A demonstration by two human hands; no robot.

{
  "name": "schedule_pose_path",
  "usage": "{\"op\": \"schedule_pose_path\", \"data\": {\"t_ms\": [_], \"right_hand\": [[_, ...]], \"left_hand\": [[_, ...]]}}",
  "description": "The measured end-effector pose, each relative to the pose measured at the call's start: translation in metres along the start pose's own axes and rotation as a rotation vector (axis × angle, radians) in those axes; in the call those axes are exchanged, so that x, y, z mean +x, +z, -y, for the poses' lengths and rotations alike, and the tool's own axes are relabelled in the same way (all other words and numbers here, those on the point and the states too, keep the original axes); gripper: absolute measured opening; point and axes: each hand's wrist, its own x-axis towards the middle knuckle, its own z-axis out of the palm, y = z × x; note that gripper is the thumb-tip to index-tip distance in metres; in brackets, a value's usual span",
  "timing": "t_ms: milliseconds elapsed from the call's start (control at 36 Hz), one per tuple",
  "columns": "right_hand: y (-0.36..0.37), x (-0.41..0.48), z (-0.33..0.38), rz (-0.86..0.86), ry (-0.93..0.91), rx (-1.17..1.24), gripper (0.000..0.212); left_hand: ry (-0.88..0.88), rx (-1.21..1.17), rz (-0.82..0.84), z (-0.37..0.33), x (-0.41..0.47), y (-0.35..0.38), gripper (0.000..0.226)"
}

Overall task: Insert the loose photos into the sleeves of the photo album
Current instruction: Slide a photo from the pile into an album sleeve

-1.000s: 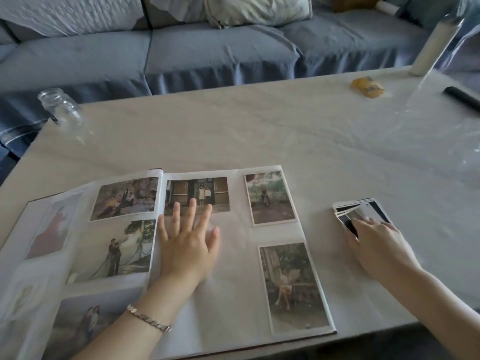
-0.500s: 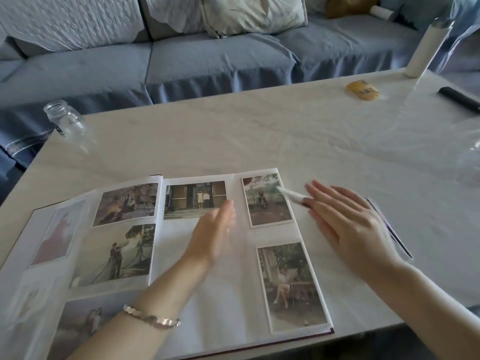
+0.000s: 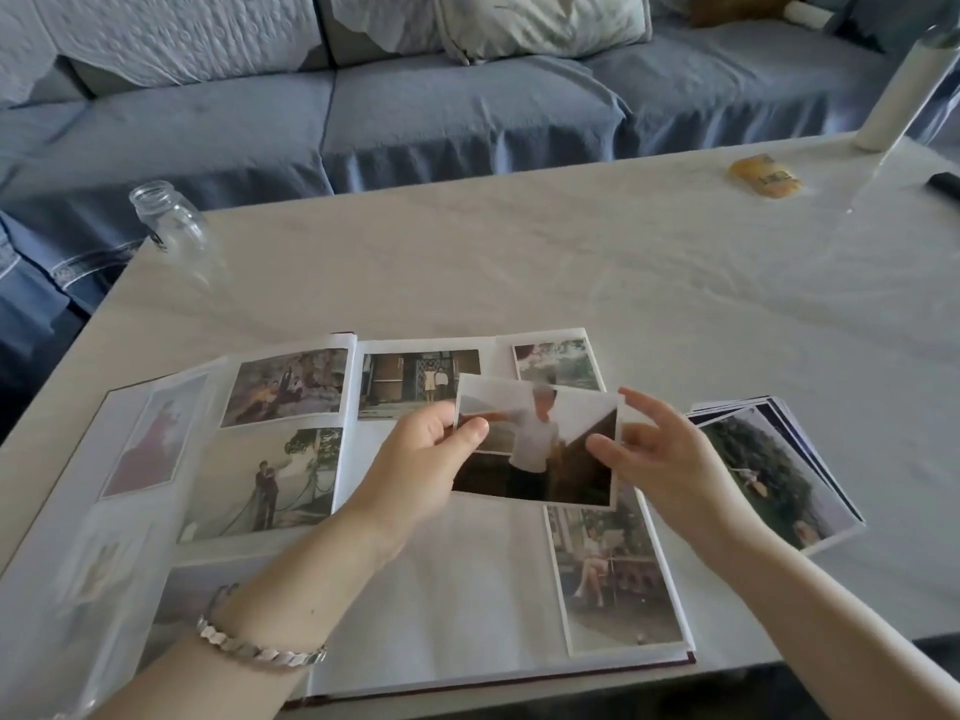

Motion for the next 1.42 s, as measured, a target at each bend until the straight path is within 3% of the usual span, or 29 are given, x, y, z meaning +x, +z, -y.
{"op": "schedule_pose_path", "data": {"t_ms": [83, 167, 194, 250, 333, 389, 472, 583, 667, 972, 1278, 1361, 1417], "right_hand": [[-0.004, -0.003, 0.000, 0.084, 0.052, 0.129, 0.019], [-0.010, 0.000, -0.003, -0.014, 0.005, 0.073, 0.013], [-0.012, 0.002, -0.003, -0.073, -0.013, 0.046, 0.013], [-0.021, 0.006, -0.007, -0.241, -0.105, -0.116, 0.008], [-0.033, 0.007, -0.009, -0.427, -0.270, -0.451, 0.017], [-0.034, 0.002, -0.007, -0.488, -0.368, -0.572, 0.016], [-0.029, -0.003, -0.011, -0.450, -0.432, -0.666, 0.012], [-0.019, -0.007, -0.021, -0.321, -0.450, -0.743, 0.033], [-0.006, -0.014, -0.026, -0.206, -0.401, -0.713, 0.025], [-0.002, 0.013, -0.019, 0.021, 0.130, -0.283, 0.006], [0.043, 0.045, -0.009, 0.218, 0.044, -0.502, 0.008], [0.051, 0.047, -0.005, 0.257, 0.058, -0.501, 0.007], [0.050, 0.047, -0.003, 0.271, 0.086, -0.464, 0.005]], "left_hand": [[0.035, 0.071, 0.035, 0.003, -0.002, -0.002, 0.023], [0.045, 0.160, 0.006, 0.021, -0.001, -0.004, 0.011], [0.056, 0.263, -0.025, 0.032, 0.000, -0.005, 0.019], [0.143, 0.593, -0.045, 0.046, -0.001, -0.006, 0.059], [0.115, 0.993, 0.060, 0.063, -0.007, -0.005, 0.105], [0.062, 1.124, 0.090, 0.073, -0.011, -0.003, 0.105], [0.086, 1.269, 0.035, 0.081, -0.012, -0.002, 0.097], [0.055, 1.249, 0.089, 0.085, -0.013, -0.002, 0.082], [0.047, 1.282, 0.058, 0.088, -0.013, -0.002, 0.082], [0.040, 1.250, 0.023, 0.087, -0.015, -0.001, 0.083], [0.091, 1.270, 0.068, 0.076, -0.014, -0.001, 0.087], [0.080, 1.179, 0.104, 0.068, -0.010, -0.008, 0.076], [0.208, 1.138, 0.043, 0.063, -0.004, -0.020, 0.061]]}}
